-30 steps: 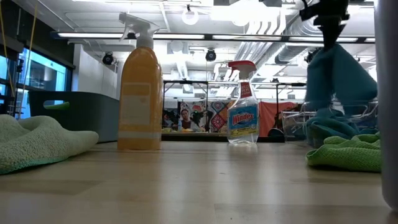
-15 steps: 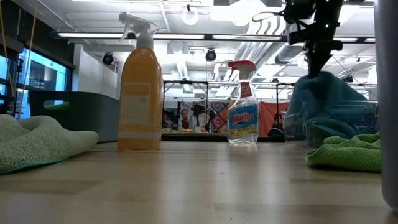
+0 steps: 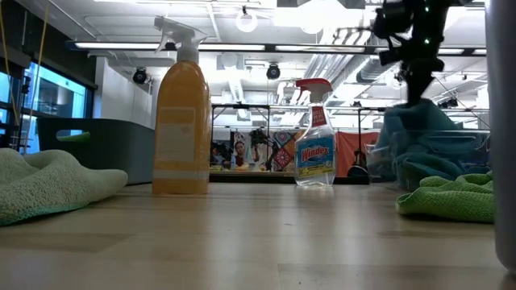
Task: Sort microfiber towel by color & place in baskets
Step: Put the blue microfiber towel into the transparent bin
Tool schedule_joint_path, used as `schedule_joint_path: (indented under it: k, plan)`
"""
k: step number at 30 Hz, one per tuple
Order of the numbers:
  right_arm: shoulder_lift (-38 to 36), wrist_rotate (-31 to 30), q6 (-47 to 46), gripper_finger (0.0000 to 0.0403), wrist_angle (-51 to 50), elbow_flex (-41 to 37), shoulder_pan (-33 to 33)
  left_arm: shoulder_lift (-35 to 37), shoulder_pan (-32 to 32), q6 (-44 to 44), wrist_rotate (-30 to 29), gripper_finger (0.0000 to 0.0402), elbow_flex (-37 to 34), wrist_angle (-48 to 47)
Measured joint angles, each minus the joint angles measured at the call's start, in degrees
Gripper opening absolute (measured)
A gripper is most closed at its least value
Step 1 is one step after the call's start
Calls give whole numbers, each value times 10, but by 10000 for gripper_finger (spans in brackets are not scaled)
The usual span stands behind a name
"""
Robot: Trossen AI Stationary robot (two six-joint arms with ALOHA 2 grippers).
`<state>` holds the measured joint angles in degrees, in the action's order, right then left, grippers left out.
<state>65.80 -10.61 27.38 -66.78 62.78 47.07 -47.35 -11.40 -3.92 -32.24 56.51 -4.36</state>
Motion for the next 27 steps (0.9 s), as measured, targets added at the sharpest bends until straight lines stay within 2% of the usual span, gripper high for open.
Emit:
schedule_joint_path:
  k: [5,15,21,27]
  plan:
    - [0,33,-9,0,13,-67,33,0,0,-5,0,182,0,0]
    - [2,79,-31,0,153,-208,33,0,0,-5,-7,182,0,0]
    - [28,119,-51,0,187,-244,33,0,0,-5,-15,182,0,10]
    - [53,124,-55,1,187,-243,33,0,0,-5,-16,182,0,14]
